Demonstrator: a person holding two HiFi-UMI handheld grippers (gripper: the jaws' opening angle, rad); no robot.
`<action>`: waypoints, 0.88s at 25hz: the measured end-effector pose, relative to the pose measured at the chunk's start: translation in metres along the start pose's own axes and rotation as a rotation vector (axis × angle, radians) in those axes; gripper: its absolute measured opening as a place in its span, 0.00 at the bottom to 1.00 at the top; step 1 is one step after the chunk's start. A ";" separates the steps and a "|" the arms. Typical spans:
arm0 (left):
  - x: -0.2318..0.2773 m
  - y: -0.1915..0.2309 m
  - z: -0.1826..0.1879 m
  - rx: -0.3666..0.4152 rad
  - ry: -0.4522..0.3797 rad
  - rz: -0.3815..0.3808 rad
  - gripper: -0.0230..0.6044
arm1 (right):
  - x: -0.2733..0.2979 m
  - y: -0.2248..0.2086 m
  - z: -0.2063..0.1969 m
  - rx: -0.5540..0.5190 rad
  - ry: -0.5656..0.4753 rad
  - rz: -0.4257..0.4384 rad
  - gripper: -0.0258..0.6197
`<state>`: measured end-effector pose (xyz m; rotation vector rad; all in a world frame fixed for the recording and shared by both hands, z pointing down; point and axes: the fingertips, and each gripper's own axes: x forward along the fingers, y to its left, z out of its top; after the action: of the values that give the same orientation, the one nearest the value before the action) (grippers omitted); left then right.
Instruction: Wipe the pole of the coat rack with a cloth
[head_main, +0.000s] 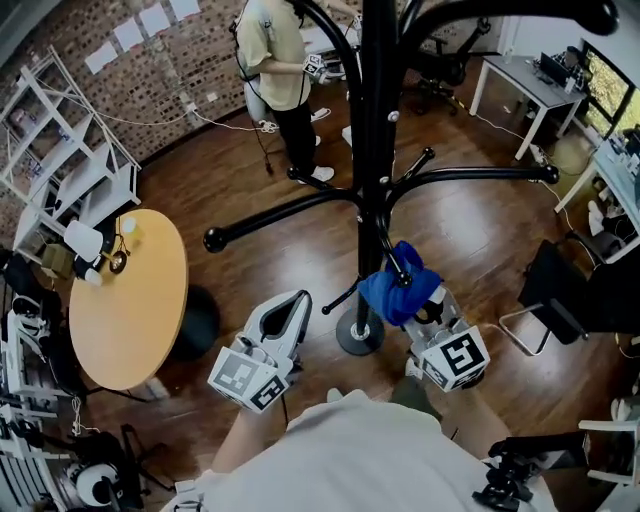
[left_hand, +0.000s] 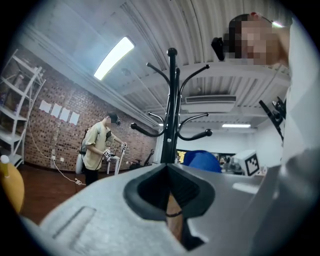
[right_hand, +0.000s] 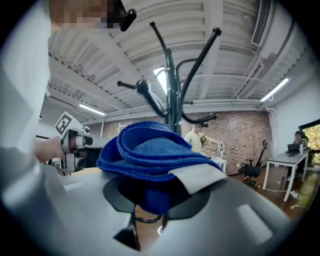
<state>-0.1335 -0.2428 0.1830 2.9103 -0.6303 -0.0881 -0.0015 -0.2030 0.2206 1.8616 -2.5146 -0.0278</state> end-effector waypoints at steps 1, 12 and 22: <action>0.006 -0.004 0.001 0.010 -0.009 0.013 0.04 | -0.005 -0.015 0.013 -0.012 -0.006 0.004 0.20; 0.053 -0.041 -0.009 0.018 -0.077 0.249 0.04 | 0.054 -0.054 0.007 -0.109 0.118 0.408 0.20; 0.034 -0.067 -0.054 -0.067 -0.084 0.558 0.04 | 0.056 -0.034 -0.183 -0.179 0.464 0.581 0.20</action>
<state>-0.0707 -0.1891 0.2243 2.5660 -1.3903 -0.1566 0.0184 -0.2682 0.4033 0.8906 -2.4928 0.1583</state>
